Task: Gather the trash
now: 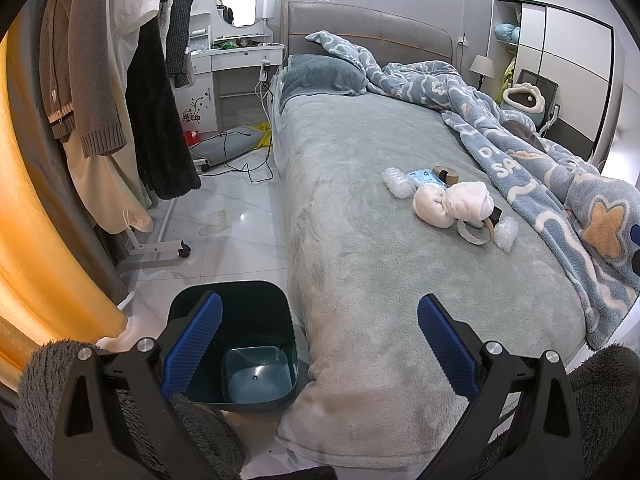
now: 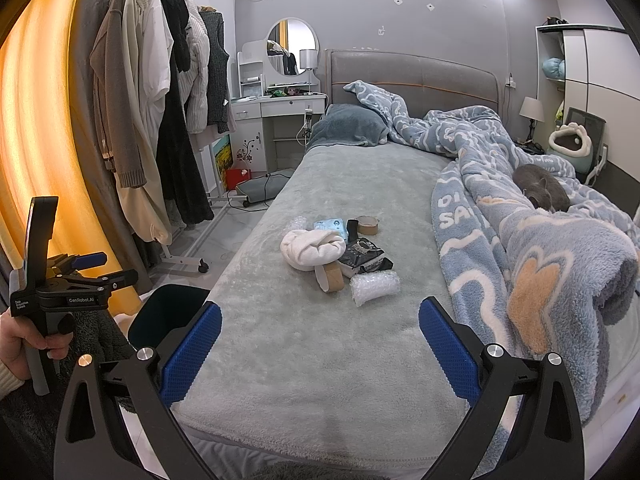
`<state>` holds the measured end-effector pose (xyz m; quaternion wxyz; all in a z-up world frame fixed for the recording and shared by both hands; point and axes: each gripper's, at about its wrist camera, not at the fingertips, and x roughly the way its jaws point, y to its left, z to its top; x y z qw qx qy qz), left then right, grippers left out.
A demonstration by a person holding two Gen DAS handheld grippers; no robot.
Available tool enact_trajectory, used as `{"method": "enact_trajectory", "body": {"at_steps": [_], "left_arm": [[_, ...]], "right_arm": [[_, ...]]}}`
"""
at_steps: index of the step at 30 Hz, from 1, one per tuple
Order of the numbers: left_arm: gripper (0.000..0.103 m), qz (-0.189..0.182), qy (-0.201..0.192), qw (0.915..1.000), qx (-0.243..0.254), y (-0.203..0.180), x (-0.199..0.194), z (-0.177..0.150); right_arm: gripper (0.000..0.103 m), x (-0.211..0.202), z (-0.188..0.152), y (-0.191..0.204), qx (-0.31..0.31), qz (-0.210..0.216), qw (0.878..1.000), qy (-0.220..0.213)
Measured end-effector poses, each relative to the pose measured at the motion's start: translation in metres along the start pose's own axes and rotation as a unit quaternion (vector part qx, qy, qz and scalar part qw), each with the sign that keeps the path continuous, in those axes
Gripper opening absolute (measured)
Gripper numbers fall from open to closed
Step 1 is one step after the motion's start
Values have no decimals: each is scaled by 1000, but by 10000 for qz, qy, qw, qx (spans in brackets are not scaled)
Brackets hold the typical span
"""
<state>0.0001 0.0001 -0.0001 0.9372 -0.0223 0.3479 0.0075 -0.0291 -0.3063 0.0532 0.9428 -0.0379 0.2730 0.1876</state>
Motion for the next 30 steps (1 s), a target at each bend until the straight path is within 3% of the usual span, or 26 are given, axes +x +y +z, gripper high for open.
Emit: {"method": "enact_trajectory", "body": {"at_steps": [7,12,16,30], "left_arm": [[100,-48,-64,10000,14,-3,-2,1],[100,-154,-119,9998,94,-4,-5,2],[99,-142,-375,9987,309,-7,-9,11],[98,-779,-510,9952,293,-15,8,48]], "right_arm": [[100,-7,2,-7,222,40,9997,-89],[100,-3,5,-8,108,-76,9999,74],[100,2,9,-8,81,-76,9998,140],[90,49,38,-25,183,93,9991,376]]}}
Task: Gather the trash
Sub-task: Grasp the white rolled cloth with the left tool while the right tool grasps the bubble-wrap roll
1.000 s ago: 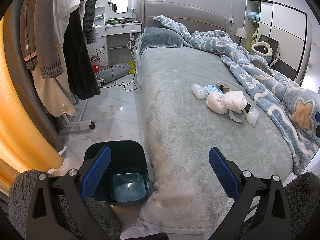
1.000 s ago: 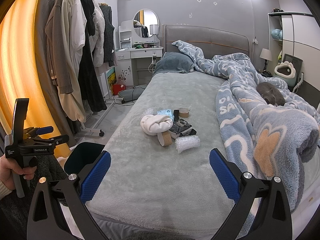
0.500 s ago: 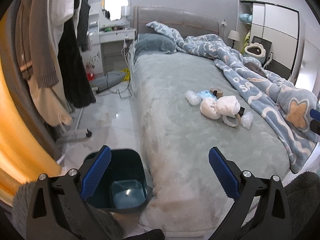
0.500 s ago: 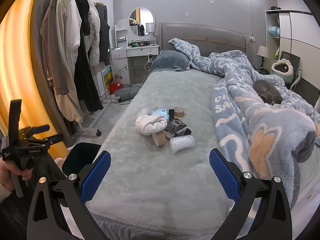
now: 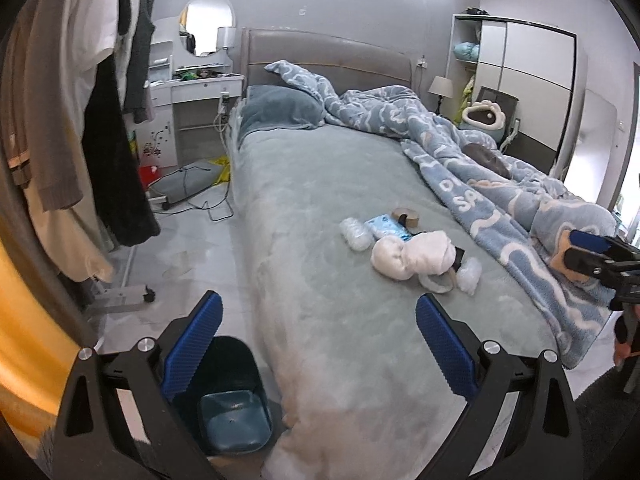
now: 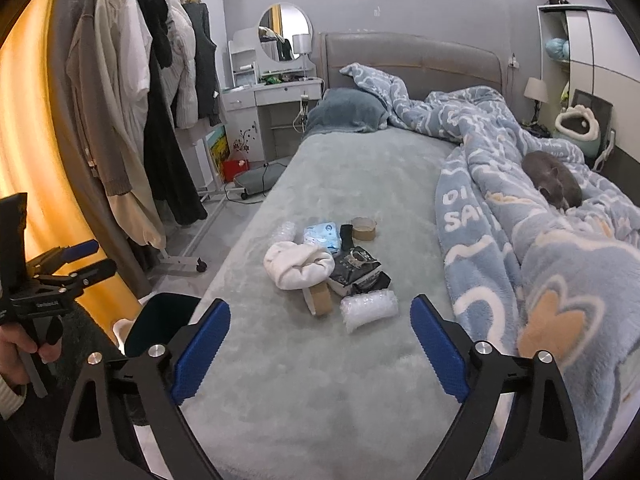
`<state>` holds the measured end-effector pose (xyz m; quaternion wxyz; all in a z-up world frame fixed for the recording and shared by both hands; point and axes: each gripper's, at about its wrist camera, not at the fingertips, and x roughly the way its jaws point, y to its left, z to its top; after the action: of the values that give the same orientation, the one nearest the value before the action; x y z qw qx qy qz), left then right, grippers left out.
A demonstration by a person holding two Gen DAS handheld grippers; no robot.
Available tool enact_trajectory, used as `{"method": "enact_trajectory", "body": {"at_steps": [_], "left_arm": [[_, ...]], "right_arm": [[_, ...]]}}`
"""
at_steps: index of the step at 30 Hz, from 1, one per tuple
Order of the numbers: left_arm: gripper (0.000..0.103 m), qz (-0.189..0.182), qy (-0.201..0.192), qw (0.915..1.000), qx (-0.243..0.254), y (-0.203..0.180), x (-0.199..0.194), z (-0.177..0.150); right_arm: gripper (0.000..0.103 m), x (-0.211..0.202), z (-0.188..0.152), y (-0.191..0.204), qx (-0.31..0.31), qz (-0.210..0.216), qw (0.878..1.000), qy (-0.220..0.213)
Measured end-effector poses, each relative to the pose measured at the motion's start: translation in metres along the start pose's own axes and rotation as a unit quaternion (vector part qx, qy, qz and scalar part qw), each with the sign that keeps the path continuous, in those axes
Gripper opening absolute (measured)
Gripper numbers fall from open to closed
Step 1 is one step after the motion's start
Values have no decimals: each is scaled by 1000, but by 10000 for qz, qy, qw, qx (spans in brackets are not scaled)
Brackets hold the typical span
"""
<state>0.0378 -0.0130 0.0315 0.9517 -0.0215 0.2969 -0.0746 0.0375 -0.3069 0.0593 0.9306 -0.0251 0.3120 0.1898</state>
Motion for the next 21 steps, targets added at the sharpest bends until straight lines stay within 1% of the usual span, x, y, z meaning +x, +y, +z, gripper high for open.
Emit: {"method": "enact_trajectory", "body": {"at_steps": [1,4,6,7,10,12,14,17,21], "left_arm": [[98,-64,6,10000,48,-3,5,3],[96,-200,52,9996,203,-11,17,7],[93,-223,98,9992,328,-17,26,8],[91,-243,133,9988,411,-20,32,8],[89,-410,216,9972,580,-28,46,9],[88,-498,183,9960,713,-35,57,11],[88,-635,188,9953,710,-38,65,12],[85,-842,236,9930,800,-46,82,14],[82,-1048,230,9896,962,-60,96,14]], "right_arm": [[87,6,1,-3,-6,-25,10000,58],[85,19,2,-7,-107,-2,9998,178],[81,30,1,-7,-274,-106,9992,276],[81,36,1,-7,-375,-137,9987,331],[81,56,-1,-10,-501,-86,9976,477],[81,68,-2,-12,-538,-54,9969,580],[81,81,-4,-15,-576,-32,9959,696],[81,99,-9,-23,-552,9,9949,848],[81,114,-16,-33,-478,48,9944,944]]}}
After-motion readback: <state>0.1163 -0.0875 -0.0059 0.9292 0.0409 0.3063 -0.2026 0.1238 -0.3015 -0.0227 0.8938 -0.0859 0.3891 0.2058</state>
